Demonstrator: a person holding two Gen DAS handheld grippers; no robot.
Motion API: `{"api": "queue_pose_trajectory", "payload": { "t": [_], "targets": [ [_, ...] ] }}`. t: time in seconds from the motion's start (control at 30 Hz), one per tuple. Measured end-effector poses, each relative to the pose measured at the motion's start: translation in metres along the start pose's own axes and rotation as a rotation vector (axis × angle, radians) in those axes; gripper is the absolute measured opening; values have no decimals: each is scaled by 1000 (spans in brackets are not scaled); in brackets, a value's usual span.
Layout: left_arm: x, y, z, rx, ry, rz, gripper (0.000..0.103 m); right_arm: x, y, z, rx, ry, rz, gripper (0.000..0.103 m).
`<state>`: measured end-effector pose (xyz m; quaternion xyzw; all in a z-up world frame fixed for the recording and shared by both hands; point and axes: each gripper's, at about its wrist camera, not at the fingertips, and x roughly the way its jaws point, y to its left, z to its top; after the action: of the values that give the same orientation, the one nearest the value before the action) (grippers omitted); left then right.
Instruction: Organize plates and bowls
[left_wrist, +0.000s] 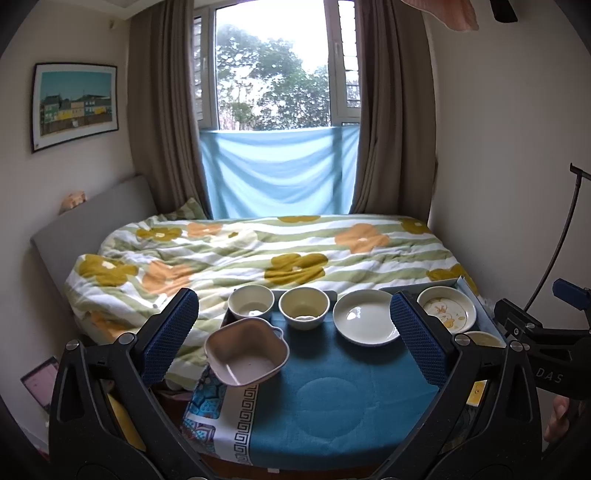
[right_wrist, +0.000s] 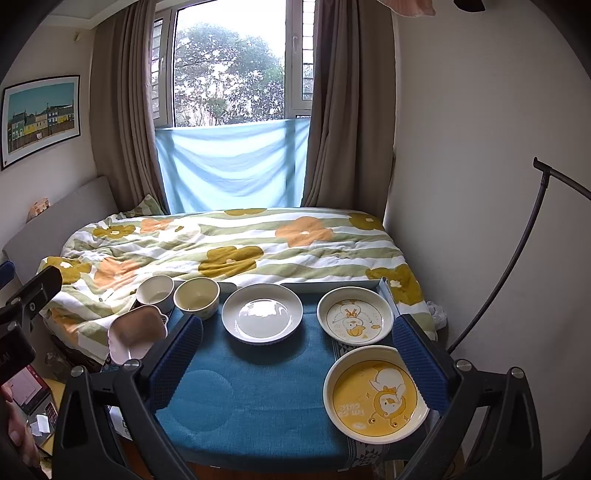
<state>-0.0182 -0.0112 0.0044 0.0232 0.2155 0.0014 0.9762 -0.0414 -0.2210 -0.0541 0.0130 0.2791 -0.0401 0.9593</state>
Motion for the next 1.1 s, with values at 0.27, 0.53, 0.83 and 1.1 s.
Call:
{"api": "queue_pose_trajectory", "payload": {
  "t": [0.27,0.53,0.83,1.1],
  "targets": [
    [-2,-1,-2,1,1,2,103,-4,3,0,-2,0,-1,103],
    [-5,1,-4,-3,-1,11,103,-4,2,-1,-1,-1,1,103],
    [-7,4,-4,-6,-6,25,103,-9,9,0,0,-3,2,103],
    [-8,3,-4,-3,-9,22,103,-10,9,0,1,-2,1,103]
  ]
}}
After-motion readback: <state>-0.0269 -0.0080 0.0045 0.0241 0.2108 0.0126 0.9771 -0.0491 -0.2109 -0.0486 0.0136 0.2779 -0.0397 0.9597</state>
